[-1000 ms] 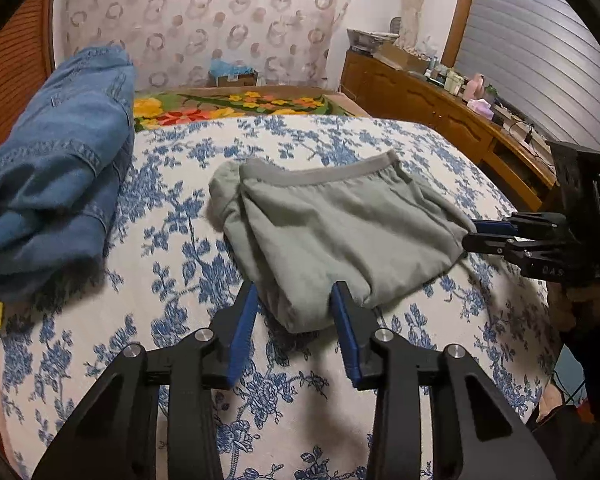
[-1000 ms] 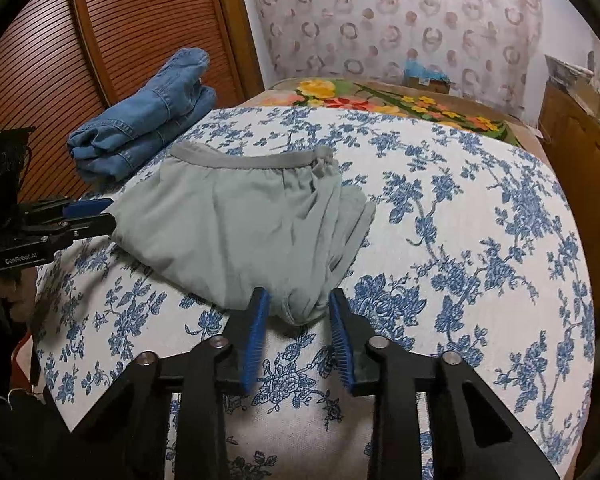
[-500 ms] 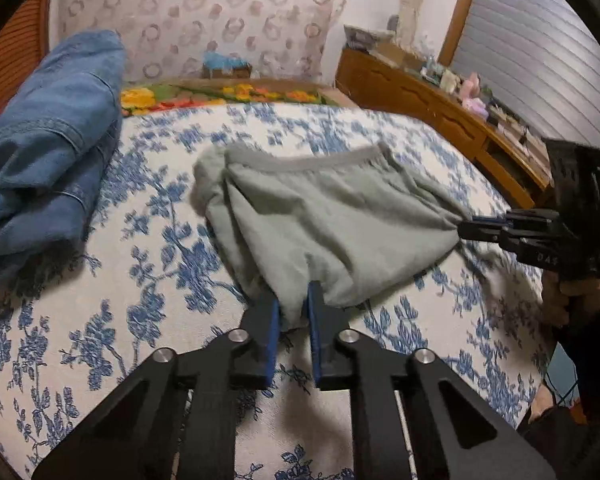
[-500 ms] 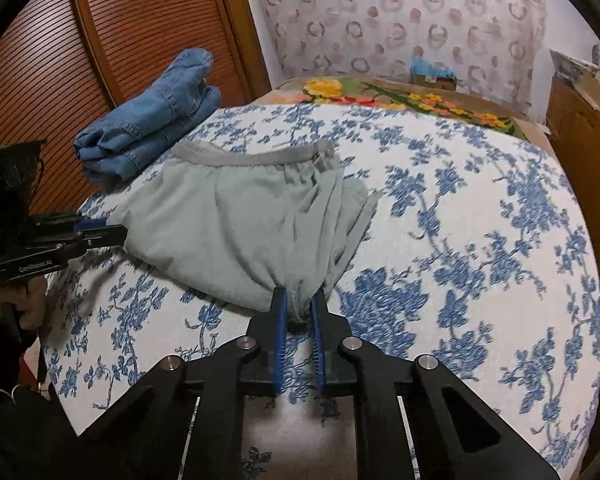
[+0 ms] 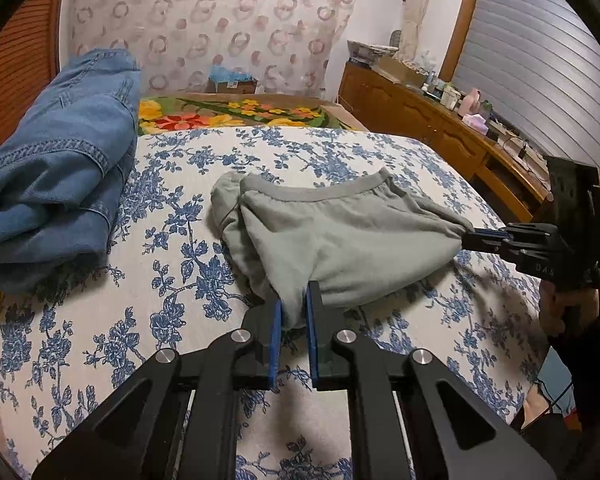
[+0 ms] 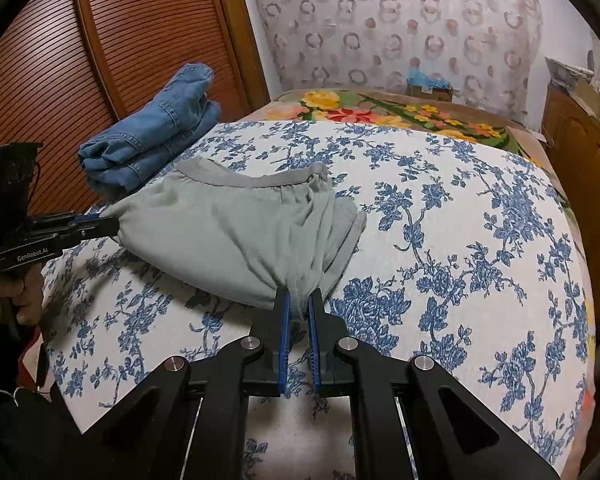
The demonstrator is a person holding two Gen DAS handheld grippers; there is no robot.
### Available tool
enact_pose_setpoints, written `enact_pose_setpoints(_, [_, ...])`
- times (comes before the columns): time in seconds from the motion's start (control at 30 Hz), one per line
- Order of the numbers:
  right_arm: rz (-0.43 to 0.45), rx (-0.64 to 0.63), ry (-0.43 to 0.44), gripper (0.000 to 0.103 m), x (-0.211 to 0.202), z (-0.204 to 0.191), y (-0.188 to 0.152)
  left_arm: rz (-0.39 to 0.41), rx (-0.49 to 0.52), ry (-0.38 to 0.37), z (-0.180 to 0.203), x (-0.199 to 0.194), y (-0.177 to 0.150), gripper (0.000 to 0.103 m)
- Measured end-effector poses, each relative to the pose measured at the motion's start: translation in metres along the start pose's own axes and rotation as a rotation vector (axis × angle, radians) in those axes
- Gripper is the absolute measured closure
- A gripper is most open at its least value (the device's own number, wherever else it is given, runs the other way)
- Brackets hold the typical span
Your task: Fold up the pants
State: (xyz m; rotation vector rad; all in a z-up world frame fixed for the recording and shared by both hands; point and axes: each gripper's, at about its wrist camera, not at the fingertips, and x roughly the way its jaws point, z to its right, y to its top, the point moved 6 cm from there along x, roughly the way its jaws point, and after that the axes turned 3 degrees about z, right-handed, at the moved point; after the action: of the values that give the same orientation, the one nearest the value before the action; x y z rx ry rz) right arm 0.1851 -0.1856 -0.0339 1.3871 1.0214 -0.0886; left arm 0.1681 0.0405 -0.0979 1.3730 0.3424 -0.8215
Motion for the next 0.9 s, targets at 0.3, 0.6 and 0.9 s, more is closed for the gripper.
enact_pose_setpoints(0.3, [-0.003, -0.018, 0.000, 0.095, -0.021, -0.009, -0.010, -0.018, 0.029, 0.005, 0.013, -0.013, -0.011, 0.091])
enact_pose_setpoints(0.6, [-0.032, 0.015, 0.008, 0.095, -0.027, -0.009, -0.027, -0.052, 0.020, 0.005, 0.020, -0.008, -0.027, 0.083])
enact_pose_setpoints(0.9, [0.017, -0.007, -0.023, 0.080, -0.042, -0.009, -0.014, -0.019, 0.006, 0.078, 0.009, -0.008, -0.020, 0.026])
